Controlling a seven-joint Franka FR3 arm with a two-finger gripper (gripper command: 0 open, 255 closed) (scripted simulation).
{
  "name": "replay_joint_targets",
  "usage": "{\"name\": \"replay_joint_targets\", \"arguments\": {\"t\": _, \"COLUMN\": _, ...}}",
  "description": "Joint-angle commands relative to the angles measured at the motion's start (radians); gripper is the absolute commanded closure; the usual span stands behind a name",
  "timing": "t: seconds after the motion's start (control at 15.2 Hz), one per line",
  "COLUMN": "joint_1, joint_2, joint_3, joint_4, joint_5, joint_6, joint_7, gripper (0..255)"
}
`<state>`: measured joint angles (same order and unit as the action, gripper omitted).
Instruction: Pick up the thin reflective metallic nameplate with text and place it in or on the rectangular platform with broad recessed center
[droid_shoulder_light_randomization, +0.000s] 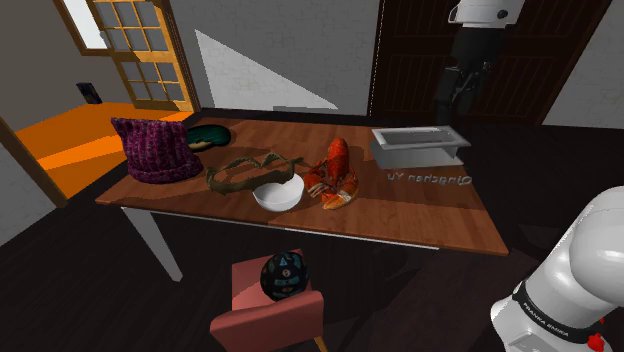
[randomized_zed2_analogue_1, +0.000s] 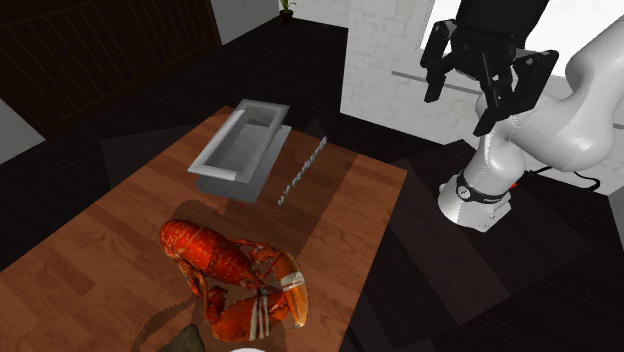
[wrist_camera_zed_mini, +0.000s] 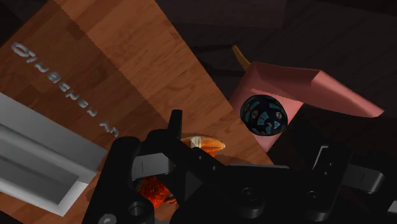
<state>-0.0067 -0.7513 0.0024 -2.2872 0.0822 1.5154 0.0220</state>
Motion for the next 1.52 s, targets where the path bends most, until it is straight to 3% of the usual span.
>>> {"name": "replay_joint_targets", "arguments": {"t": 0.0, "joint_1": 0.0, "joint_2": 0.0, "joint_3": 0.0, "joint_4": 0.0, "joint_5": 0.0, "joint_6": 0.0, "joint_7": 0.0, "gripper": 0}}
{"name": "replay_joint_targets", "arguments": {"t": 0.73, "joint_1": -0.018, "joint_2": -0.007, "joint_3": -0.177, "joint_4": -0.279, "joint_5": -0.18, "joint_6": 0.294, "joint_7": -0.343, "gripper": 0}}
{"name": "replay_joint_targets", "arguments": {"t": 1.45, "joint_1": -0.035, "joint_2": 0.238, "joint_3": -0.399, "joint_4": -0.371, "joint_5": -0.335, "joint_6": 0.684, "joint_7": -0.678, "gripper": 0}}
